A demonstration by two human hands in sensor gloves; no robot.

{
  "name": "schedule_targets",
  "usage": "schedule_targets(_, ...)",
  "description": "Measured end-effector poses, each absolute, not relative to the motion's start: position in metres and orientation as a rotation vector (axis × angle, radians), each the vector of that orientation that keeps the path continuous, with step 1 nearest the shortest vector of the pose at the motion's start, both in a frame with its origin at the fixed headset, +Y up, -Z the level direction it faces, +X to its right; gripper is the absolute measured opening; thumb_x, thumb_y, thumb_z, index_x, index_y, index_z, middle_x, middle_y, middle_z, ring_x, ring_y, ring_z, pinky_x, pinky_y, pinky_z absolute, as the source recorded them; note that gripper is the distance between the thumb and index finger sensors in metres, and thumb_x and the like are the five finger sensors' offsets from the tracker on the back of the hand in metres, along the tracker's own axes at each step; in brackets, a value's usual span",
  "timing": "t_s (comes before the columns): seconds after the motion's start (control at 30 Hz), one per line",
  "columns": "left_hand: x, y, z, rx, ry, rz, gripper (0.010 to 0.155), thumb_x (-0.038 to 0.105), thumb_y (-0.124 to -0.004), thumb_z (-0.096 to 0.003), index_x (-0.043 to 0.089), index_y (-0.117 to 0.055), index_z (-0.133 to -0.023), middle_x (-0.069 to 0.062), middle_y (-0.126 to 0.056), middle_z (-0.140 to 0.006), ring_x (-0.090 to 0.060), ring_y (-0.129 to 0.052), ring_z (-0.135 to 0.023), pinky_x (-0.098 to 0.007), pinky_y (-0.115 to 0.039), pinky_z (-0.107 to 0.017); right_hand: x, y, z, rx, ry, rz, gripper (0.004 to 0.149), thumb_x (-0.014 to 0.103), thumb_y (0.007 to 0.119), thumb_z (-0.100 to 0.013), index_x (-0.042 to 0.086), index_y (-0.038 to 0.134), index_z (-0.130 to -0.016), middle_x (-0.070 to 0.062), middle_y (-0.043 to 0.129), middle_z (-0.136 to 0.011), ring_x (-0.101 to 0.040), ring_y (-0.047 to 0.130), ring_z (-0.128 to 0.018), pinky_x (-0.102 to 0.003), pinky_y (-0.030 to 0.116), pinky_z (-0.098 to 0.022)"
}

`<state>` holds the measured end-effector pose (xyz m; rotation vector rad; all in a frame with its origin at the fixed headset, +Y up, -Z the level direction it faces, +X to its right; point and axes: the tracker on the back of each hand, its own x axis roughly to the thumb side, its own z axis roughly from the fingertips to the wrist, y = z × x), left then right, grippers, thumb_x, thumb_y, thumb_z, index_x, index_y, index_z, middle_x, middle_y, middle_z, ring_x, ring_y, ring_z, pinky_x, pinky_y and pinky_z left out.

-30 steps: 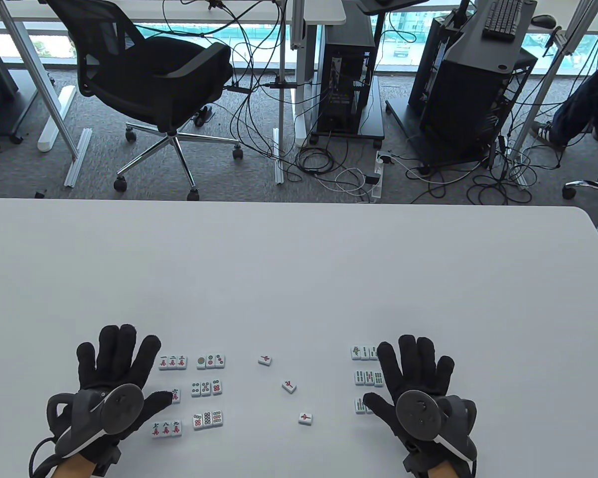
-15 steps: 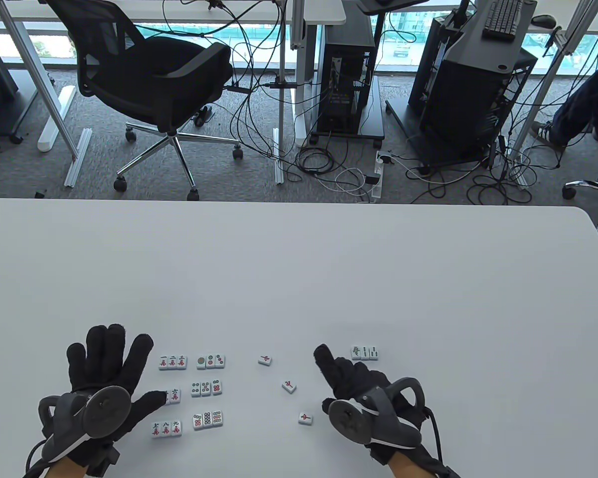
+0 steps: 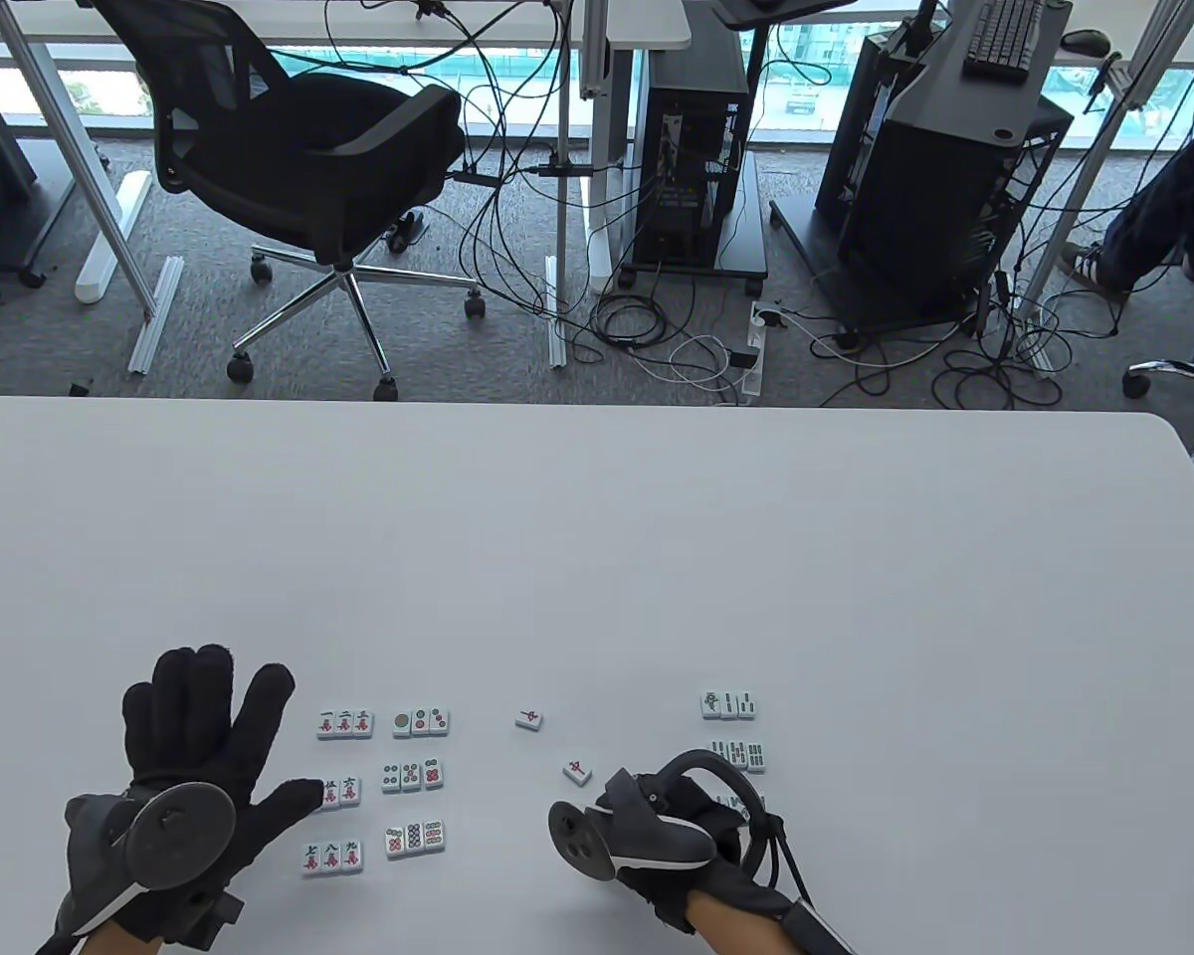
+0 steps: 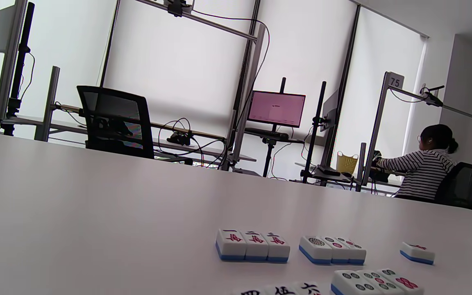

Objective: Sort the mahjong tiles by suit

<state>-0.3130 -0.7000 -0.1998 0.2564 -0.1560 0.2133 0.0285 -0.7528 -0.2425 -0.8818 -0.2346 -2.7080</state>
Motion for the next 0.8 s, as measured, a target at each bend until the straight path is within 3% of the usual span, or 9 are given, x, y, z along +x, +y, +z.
schedule_targets(0.13, -0.312, -0.696, -0.197, 0.269, -0.162, 0.22, 0.092, 0.08, -0.056, -0.0336, 0.043, -0.017, -0.108, 0.011, 0.017, -0.108, -0.021, 0.017, -0.106, -0.058, -0.001, -0.078, 0.024, -0.763, -0.247, -0.785, -0.246, -2.721, 0.051, 0.049, 0.073, -0.044, 0.003, 0.09, -0.058, 0.001, 0.098, -0.022, -0.012, 0.087, 0.003, -0.024, 0.077, 0.004)
schedule_targets(0.23, -0.311, -0.695, -0.196, 0.272, -0.169, 0.226, 0.091, 0.08, -0.056, -0.0336, 0.043, -0.018, -0.108, 0.011, 0.016, -0.108, -0.021, 0.017, -0.106, -0.058, -0.001, -0.078, 0.027, -0.761, -0.249, -0.718, -0.279, -2.77, 0.052, 0.049, 0.07, -0.045, 0.003, 0.091, -0.057, 0.0, 0.099, -0.022, -0.012, 0.087, 0.003, -0.025, 0.077, 0.004)
schedule_targets(0.33, -0.311, -0.695, -0.196, 0.265, -0.171, 0.228, 0.091, 0.08, -0.056, -0.0338, 0.042, -0.018, -0.108, 0.011, 0.016, -0.108, -0.021, 0.017, -0.107, -0.058, -0.001, -0.078, 0.034, -0.75, -0.25, -0.723, -0.231, -2.835, 0.054, 0.049, 0.071, -0.044, 0.003, 0.09, -0.064, -0.002, 0.1, -0.025, -0.014, 0.088, 0.001, -0.026, 0.078, 0.003)
schedule_targets(0.47, -0.311, -0.695, -0.196, 0.257, -0.172, 0.233, 0.091, 0.08, -0.056, -0.0338, 0.043, -0.019, -0.108, 0.011, 0.015, -0.108, -0.021, 0.016, -0.107, -0.058, -0.001, -0.078, 0.038, -0.74, -0.245, -0.889, -0.246, -2.863, 0.063, 0.047, 0.081, -0.039, 0.007, 0.076, -0.087, -0.006, 0.099, -0.044, -0.019, 0.092, -0.014, -0.028, 0.081, -0.009)
schedule_targets(0.63, -0.31, -0.695, -0.196, 0.247, -0.174, 0.229, 0.091, 0.08, -0.057, -0.0339, 0.042, -0.019, -0.108, 0.011, 0.015, -0.109, -0.021, 0.016, -0.107, -0.058, -0.002, -0.078, 0.035, -0.746, -0.236, -0.973, -0.216, -2.686, 0.065, 0.042, 0.087, -0.036, 0.012, 0.072, -0.091, -0.002, 0.098, -0.047, -0.016, 0.093, -0.017, -0.027, 0.082, -0.011)
schedule_targets(0.8, -0.308, -0.699, -0.198, 0.226, -0.178, 0.213, 0.091, 0.08, -0.057, -0.0338, 0.043, -0.02, -0.108, 0.011, 0.014, -0.109, -0.021, 0.015, -0.108, -0.058, -0.002, -0.078, 0.027, -0.761, -0.235, -0.966, -0.24, -2.609, 0.061, 0.039, 0.084, -0.038, 0.012, 0.072, -0.091, 0.0, 0.098, -0.046, -0.014, 0.093, -0.016, -0.026, 0.082, -0.01)
